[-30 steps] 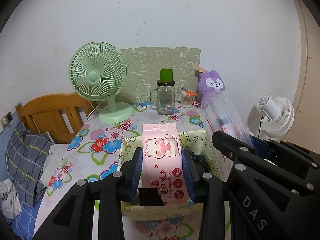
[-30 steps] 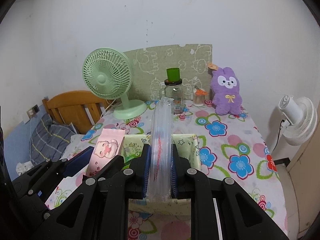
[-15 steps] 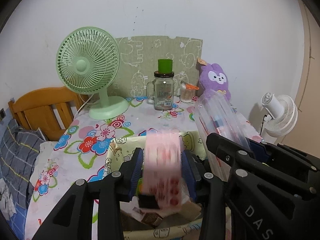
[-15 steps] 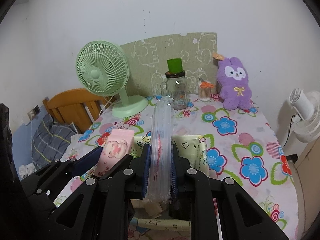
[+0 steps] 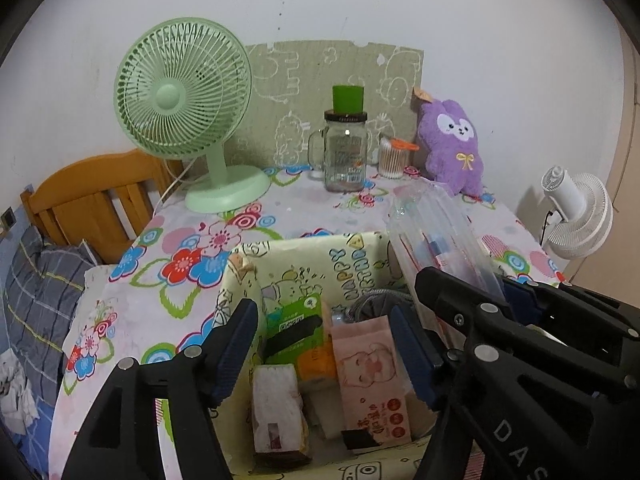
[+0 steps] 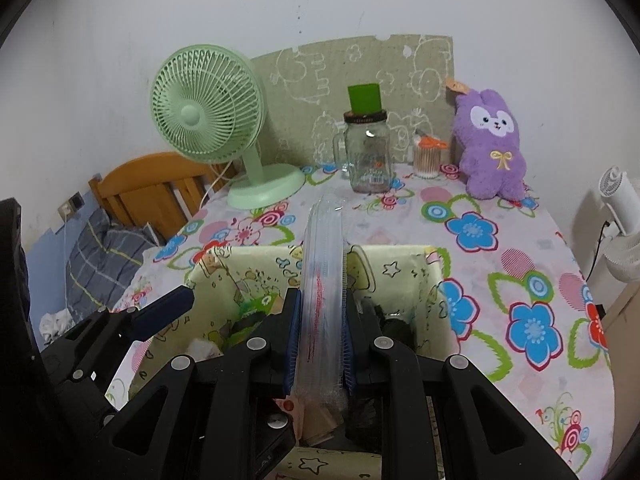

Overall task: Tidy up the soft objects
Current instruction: 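Open the left tool to drop the pink packet while the right tool releases the sleeve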

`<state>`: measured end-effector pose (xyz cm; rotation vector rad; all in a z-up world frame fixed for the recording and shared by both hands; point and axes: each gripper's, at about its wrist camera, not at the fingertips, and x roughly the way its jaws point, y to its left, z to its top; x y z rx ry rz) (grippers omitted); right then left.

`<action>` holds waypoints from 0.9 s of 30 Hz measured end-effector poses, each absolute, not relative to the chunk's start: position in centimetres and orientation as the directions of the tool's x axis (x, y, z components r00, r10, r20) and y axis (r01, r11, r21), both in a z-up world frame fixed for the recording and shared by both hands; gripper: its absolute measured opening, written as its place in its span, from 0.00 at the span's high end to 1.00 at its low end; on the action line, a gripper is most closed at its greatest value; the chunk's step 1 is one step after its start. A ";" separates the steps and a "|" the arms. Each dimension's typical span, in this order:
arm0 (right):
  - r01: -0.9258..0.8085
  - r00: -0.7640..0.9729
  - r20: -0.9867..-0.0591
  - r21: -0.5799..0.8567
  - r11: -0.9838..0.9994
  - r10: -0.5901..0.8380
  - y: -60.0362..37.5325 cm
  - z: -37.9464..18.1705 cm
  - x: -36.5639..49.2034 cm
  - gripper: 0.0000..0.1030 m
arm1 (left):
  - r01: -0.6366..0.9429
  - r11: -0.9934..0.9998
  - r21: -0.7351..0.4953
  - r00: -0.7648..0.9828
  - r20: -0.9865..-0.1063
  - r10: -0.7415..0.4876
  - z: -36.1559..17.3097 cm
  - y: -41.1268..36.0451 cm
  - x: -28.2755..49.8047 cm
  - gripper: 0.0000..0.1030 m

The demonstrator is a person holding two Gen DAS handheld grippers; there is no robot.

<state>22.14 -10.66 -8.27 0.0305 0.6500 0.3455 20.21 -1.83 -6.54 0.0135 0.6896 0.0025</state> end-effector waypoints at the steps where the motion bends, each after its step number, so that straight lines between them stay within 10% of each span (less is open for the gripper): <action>1: -0.305 0.739 -0.591 0.133 0.943 0.323 -10.6 -8.4 22.2 0.78 | 0.000 1.000 0.015 0.768 -0.640 0.009 -6.7 -1.8 20.2 0.31; 27: -0.228 0.787 -0.566 0.104 0.968 0.247 -13.3 -7.5 18.2 0.12 | -0.001 1.000 -0.008 0.777 -0.629 -0.005 -5.5 -2.2 16.6 0.09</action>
